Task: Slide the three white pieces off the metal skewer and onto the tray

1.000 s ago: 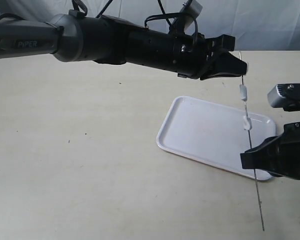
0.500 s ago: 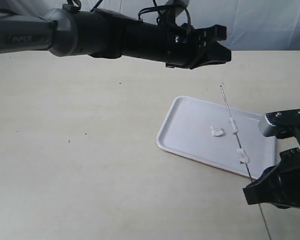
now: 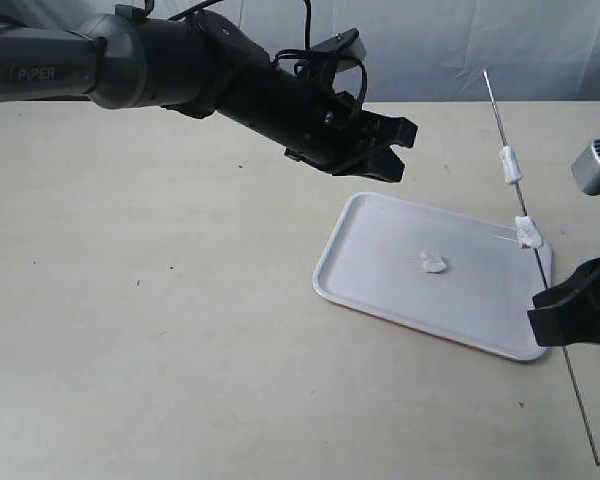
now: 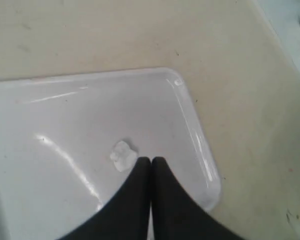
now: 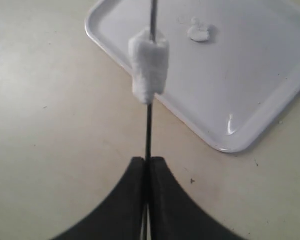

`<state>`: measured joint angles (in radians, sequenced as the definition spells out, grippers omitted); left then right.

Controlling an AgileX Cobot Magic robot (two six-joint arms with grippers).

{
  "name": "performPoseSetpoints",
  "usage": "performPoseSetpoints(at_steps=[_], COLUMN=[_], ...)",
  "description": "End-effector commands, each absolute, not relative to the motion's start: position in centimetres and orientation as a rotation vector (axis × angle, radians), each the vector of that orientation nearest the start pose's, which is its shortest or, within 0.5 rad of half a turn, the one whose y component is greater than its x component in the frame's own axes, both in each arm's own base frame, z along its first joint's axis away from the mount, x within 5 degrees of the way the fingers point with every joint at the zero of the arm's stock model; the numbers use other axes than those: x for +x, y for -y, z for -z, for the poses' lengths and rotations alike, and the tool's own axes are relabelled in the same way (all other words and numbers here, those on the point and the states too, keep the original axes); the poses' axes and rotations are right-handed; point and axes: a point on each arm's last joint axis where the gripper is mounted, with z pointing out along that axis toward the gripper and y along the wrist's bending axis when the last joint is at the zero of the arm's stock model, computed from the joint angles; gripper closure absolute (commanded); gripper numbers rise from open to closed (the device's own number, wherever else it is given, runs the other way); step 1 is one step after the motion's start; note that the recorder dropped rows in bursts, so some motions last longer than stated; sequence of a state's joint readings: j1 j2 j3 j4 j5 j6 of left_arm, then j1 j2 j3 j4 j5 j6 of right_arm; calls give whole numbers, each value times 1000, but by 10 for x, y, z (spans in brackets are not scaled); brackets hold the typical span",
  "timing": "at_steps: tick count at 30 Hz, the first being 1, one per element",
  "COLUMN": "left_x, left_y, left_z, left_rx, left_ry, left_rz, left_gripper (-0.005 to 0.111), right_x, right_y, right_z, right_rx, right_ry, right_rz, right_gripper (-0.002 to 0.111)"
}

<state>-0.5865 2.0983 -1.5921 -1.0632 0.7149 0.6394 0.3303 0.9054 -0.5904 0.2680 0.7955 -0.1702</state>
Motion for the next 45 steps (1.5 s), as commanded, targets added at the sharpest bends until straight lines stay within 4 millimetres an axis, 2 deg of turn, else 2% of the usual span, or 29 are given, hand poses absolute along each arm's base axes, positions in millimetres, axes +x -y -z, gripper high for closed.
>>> performPoseSetpoints(at_steps=[1, 5, 8, 11, 18, 21, 26, 30, 36, 45], left_x=[345, 348, 346, 343, 333, 333, 331, 322, 304, 309], left_y=[304, 295, 296, 301, 305, 304, 306, 320, 345, 347], left_z=[-218, -224, -233, -242, -260, -263, -262, -264, -260, -248], left_rx=[752, 709, 691, 685, 830, 864, 818, 777, 804, 736], left_ry=[-2419, -2417, -2351, -2264, -1976, -1910, -1963, -1961, -2001, -2156], left_rz=[1264, 1405, 1567, 1698, 1903, 1906, 1945, 1990, 1931, 1785], left_gripper=[99, 78, 64, 58, 58, 58, 58, 59, 61, 61], right_x=[140, 139, 139, 140, 138, 137, 140, 145, 153, 154], right_y=[-65, -64, -64, -64, -65, -63, -55, -56, -60, -60], right_z=[-263, -262, -262, -262, -266, -266, -265, -263, -254, -253], right_rx=[-473, -478, -479, -473, -447, -426, -377, -372, -373, -375], right_ry=[-2533, -2552, -2550, -2537, -2518, -2526, -2531, -2524, -2578, -2580], right_rz=[-356, -347, -344, -344, -379, -358, -247, -248, -243, -240], right_gripper=[109, 109, 109, 109, 109, 109, 109, 109, 109, 109])
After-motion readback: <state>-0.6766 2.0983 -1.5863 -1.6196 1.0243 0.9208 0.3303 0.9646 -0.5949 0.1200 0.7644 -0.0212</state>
